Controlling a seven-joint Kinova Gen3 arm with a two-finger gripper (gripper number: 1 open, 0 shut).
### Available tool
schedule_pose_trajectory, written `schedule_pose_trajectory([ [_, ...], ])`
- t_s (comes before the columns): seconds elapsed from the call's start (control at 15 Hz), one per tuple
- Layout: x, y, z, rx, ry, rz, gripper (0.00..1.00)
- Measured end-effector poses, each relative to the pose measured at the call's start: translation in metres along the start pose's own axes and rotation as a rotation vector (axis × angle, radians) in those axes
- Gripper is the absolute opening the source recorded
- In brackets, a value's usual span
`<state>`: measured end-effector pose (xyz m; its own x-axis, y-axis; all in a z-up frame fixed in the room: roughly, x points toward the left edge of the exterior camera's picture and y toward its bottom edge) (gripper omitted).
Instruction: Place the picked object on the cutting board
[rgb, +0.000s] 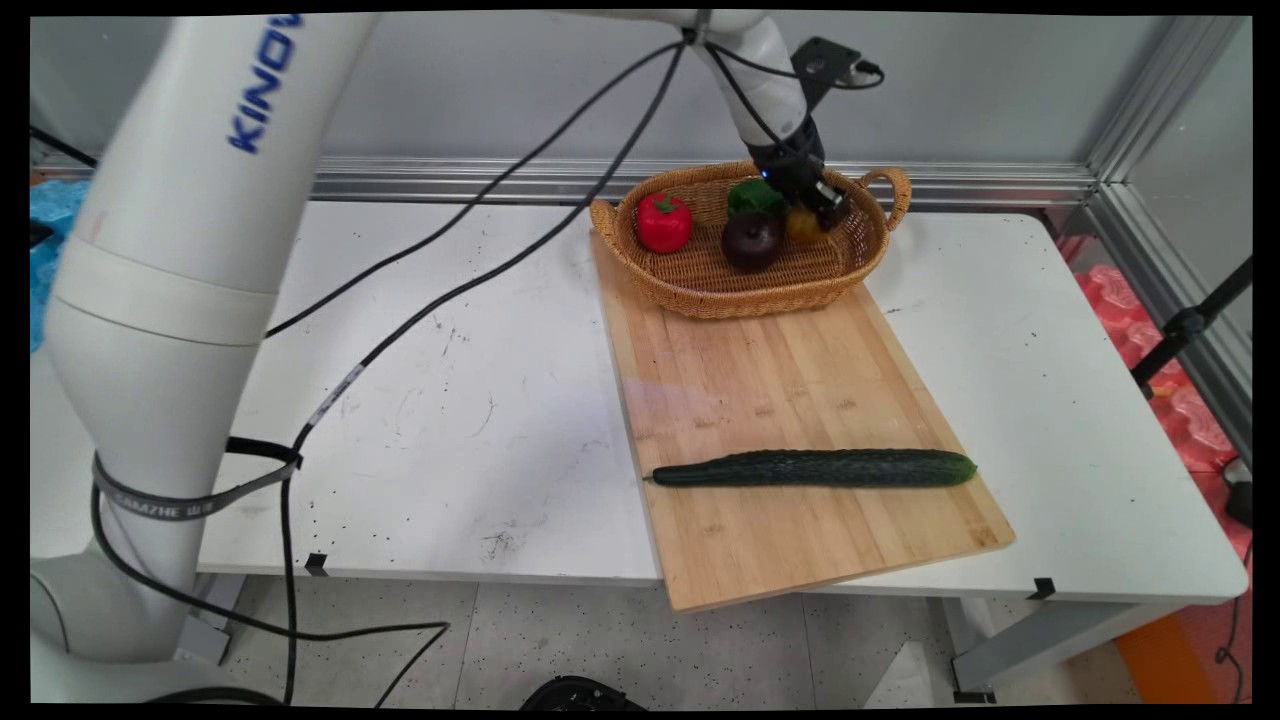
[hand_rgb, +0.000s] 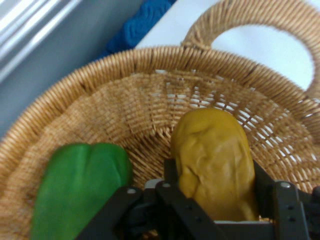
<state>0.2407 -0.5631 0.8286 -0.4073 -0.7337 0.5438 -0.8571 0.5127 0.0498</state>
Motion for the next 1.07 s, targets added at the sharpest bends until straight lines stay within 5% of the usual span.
schedule_pose_trajectory([
  [0.47, -0.018, 0.007, -0.078, -0.022, 0.077, 0.154, 0.0],
  [1.07, -0.08, 0.052, -0.153, -0.144, 0.094, 0.394, 0.0],
])
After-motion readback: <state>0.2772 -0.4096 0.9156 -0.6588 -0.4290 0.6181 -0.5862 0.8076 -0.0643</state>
